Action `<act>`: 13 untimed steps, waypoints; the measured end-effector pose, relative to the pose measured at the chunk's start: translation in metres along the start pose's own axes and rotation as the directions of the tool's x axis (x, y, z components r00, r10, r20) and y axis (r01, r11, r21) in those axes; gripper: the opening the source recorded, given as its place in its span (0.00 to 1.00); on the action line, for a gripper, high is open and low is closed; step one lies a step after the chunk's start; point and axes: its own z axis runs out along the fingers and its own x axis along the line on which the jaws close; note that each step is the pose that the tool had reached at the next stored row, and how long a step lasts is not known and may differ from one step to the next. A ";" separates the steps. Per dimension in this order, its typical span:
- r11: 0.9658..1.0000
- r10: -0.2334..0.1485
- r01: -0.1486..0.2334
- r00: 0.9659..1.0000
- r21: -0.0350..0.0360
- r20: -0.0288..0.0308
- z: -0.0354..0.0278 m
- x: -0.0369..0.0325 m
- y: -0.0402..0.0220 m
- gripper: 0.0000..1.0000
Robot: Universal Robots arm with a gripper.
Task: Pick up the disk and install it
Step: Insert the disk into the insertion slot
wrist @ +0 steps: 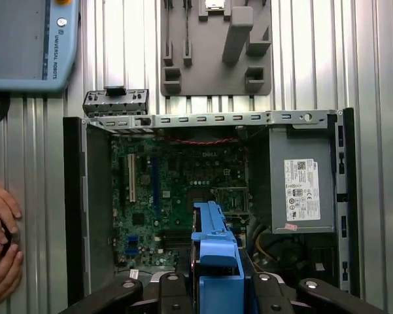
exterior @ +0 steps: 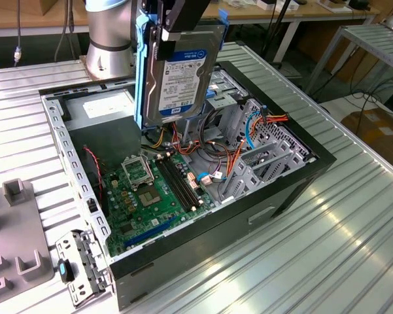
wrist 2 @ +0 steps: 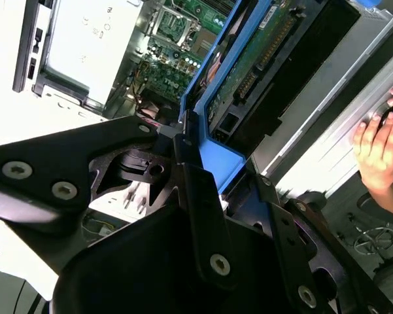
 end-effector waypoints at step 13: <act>1.000 0.000 0.000 1.000 0.014 0.000 0.0108 0.0167 -0.0267 0.37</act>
